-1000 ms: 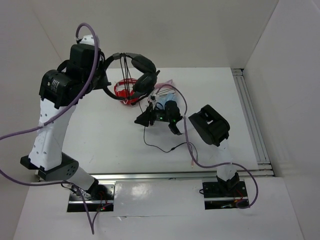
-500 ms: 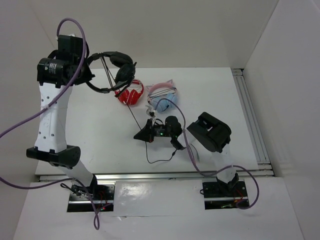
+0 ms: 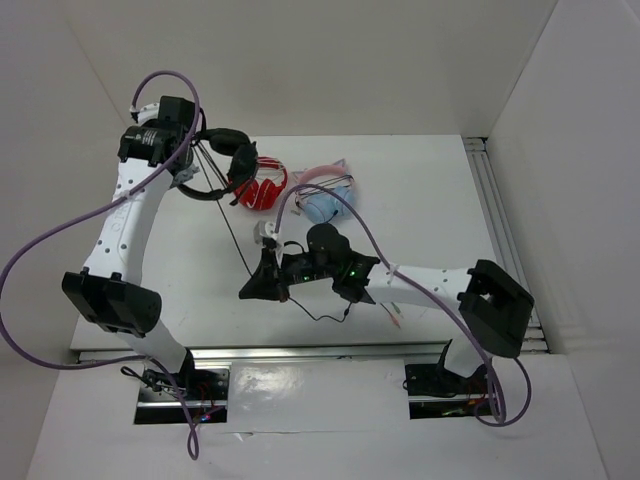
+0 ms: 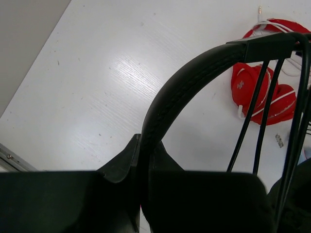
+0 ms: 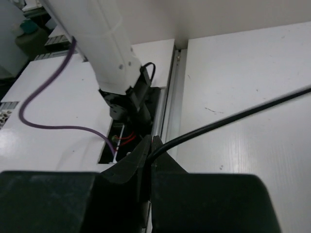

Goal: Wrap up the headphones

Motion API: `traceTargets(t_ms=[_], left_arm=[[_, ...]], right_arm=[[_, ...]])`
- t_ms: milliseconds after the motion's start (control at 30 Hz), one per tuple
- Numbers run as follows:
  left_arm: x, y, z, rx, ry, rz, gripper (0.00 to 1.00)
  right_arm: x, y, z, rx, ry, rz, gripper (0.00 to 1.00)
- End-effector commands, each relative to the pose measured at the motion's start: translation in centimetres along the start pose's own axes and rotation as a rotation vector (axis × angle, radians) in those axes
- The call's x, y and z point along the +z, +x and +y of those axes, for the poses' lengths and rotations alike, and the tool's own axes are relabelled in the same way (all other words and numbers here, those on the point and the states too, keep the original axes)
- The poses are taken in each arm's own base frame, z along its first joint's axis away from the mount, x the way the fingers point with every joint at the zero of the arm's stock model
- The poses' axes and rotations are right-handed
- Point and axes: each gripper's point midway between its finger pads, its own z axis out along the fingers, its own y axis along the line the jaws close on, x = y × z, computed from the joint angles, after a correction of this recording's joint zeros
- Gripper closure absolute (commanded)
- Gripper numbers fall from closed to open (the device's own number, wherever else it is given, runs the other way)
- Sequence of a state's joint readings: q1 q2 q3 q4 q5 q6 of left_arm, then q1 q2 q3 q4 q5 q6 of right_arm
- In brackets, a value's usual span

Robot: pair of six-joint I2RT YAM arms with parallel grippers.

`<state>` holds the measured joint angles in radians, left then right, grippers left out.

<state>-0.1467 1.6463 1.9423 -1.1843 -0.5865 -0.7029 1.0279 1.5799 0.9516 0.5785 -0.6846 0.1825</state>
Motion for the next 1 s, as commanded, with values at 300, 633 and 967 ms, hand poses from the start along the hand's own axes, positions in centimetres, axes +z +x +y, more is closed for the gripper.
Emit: traceTargets(t_ms=[300,633,967], left_arm=[[0.6,4.0,-0.7,0.13,-0.036,-0.047,1.0],[-3.7,12.0,-4.3,0.46,0.248,0.015,1.0],[-11.0,15.3,-5.9,0.658,0.531,-0.001,1.0]], right_arm=[[-7.6,-11.0,-6.1,-0.398,0.568,0.134,1.0],[-18.1,-17.3,-15.9,-0.61,1.276,0.141,1.0],[-20.5,-13.6,-22.9,-0.407,1.048,0.022,0.86]])
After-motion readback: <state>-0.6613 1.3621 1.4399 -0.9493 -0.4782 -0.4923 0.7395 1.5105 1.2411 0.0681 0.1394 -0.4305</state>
